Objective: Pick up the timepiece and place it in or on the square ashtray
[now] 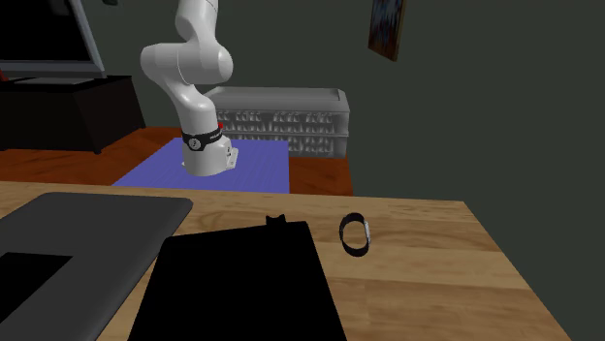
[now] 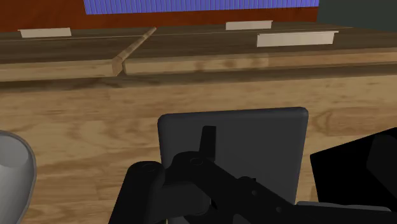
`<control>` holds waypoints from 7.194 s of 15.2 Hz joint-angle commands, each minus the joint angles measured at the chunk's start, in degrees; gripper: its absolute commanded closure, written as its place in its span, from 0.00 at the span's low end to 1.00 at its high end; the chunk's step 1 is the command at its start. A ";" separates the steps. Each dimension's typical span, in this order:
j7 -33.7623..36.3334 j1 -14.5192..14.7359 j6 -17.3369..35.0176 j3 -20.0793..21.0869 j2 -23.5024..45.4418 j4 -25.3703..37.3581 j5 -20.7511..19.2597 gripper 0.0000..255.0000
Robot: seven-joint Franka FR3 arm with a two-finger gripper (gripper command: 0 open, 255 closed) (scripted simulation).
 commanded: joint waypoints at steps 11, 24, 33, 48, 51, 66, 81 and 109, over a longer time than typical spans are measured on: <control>8.61 4.25 12.88 9.87 8.28 -3.65 6.96 0.00; 19.73 8.24 29.13 22.16 28.13 2.02 10.36 0.00; 29.97 10.72 37.35 28.66 46.10 12.59 4.66 0.00; 40.33 17.42 44.65 29.05 66.09 24.71 -5.75 0.00; 40.33 17.43 44.65 29.05 66.09 24.70 -5.75 0.00; 40.33 17.43 44.64 29.05 66.09 24.71 -5.75 1.00; 40.02 16.48 34.65 30.08 60.91 29.91 -3.59 1.00; 24.75 7.00 21.77 24.67 68.63 48.07 -3.23 1.00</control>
